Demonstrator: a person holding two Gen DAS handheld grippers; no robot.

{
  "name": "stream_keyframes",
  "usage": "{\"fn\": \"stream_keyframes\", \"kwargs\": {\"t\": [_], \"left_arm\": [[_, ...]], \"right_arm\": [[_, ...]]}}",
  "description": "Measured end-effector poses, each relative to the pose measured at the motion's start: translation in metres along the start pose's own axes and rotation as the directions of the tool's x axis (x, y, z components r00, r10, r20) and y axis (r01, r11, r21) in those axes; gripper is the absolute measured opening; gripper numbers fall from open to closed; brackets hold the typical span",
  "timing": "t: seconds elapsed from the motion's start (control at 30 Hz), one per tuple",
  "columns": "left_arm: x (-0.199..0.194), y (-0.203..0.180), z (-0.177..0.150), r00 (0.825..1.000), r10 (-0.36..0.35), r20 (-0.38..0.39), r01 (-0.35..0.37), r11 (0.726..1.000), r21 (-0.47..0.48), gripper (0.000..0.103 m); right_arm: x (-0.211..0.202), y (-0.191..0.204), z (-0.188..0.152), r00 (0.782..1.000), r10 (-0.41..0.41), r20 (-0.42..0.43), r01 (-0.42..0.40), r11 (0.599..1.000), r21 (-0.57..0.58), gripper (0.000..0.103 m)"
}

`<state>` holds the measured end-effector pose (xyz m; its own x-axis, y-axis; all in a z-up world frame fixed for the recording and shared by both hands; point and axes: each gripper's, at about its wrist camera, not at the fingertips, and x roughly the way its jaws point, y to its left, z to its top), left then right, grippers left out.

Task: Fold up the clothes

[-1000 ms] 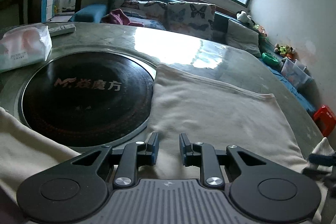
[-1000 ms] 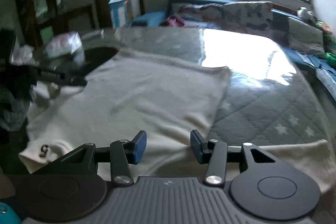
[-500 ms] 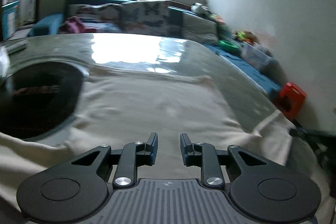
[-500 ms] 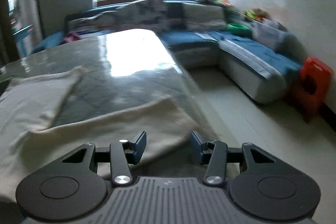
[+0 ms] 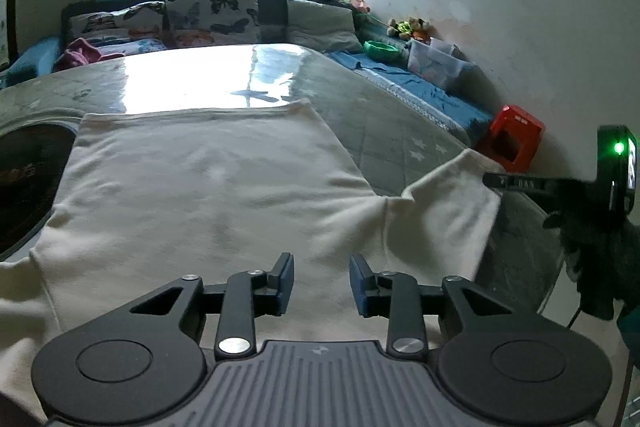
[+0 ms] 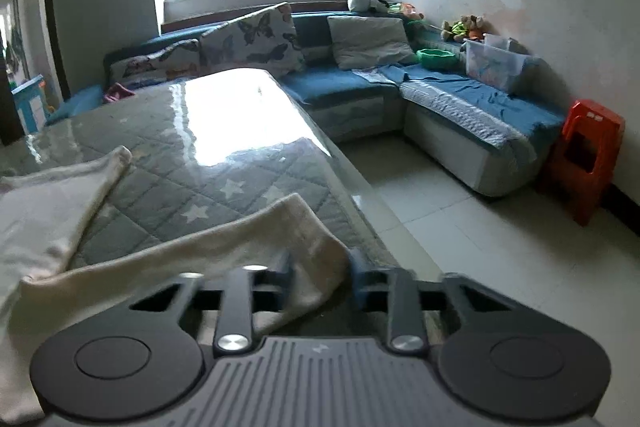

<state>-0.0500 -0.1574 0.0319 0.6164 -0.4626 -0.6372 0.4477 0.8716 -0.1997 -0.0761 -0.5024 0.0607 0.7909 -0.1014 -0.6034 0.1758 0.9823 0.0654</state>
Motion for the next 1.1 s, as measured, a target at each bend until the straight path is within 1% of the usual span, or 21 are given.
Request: {"fn": "stream_keyframes", "kwargs": {"t": [0.17, 0.3, 0.37, 0.5, 0.57, 0.67, 0.73, 0.8, 0.9, 1.03, 1.1], "left_arm": [[0.004, -0.012, 0.0, 1.0, -0.028, 0.0, 0.028, 0.999, 0.043, 0.033], [0.01, -0.022, 0.001, 0.998, -0.068, 0.004, 0.068, 0.995, 0.078, 0.033], [0.015, -0.025, -0.001, 0.996, -0.088, -0.005, 0.088, 0.992, 0.088, 0.033], [0.023, -0.029, -0.007, 0.994, -0.107, -0.033, 0.11, 0.99, 0.094, 0.033], [0.023, -0.03, -0.011, 0.993, -0.111, -0.035, 0.114, 0.988, 0.101, 0.033], [0.018, -0.028, -0.013, 0.991, -0.134, -0.029, 0.136, 0.986, 0.095, 0.033], [0.013, -0.026, -0.014, 0.988, -0.151, -0.02, 0.152, 0.984, 0.088, 0.035], [0.01, -0.027, -0.015, 0.986, -0.168, -0.017, 0.169, 0.982, 0.085, 0.04], [0.003, -0.025, -0.017, 0.983, -0.186, -0.012, 0.186, 0.98, 0.075, 0.041], [-0.015, -0.009, -0.021, 0.985, -0.17, 0.024, 0.169, 0.984, 0.052, 0.042], [-0.025, 0.004, -0.023, 0.989, -0.14, 0.042, 0.138, 0.99, 0.036, 0.044]], "right_arm": [[-0.027, -0.01, 0.005, 0.998, 0.008, 0.066, -0.01, 1.0, 0.017, 0.009], [-0.05, -0.018, 0.01, 0.993, 0.013, 0.121, -0.017, 0.999, 0.03, 0.008], [-0.052, -0.021, 0.007, 0.993, 0.015, 0.117, -0.02, 0.999, 0.037, 0.008], [-0.042, -0.023, -0.001, 0.997, 0.017, 0.07, -0.02, 0.999, 0.049, 0.008], [-0.042, -0.022, 0.0, 0.997, 0.022, 0.069, -0.025, 0.999, 0.048, 0.008], [-0.051, -0.02, 0.011, 0.995, 0.039, 0.095, -0.043, 0.998, 0.036, 0.008], [-0.059, -0.014, 0.02, 0.992, 0.064, 0.113, -0.067, 0.998, 0.02, 0.008], [-0.068, -0.006, 0.029, 0.988, 0.093, 0.126, -0.093, 0.996, -0.004, 0.008], [-0.081, 0.013, 0.042, 0.977, 0.161, 0.139, -0.156, 0.987, -0.048, 0.008], [-0.098, 0.051, 0.06, 0.95, 0.279, 0.142, -0.261, 0.956, -0.131, 0.008], [-0.104, 0.072, 0.068, 0.932, 0.334, 0.137, -0.31, 0.935, -0.171, 0.008]]}}
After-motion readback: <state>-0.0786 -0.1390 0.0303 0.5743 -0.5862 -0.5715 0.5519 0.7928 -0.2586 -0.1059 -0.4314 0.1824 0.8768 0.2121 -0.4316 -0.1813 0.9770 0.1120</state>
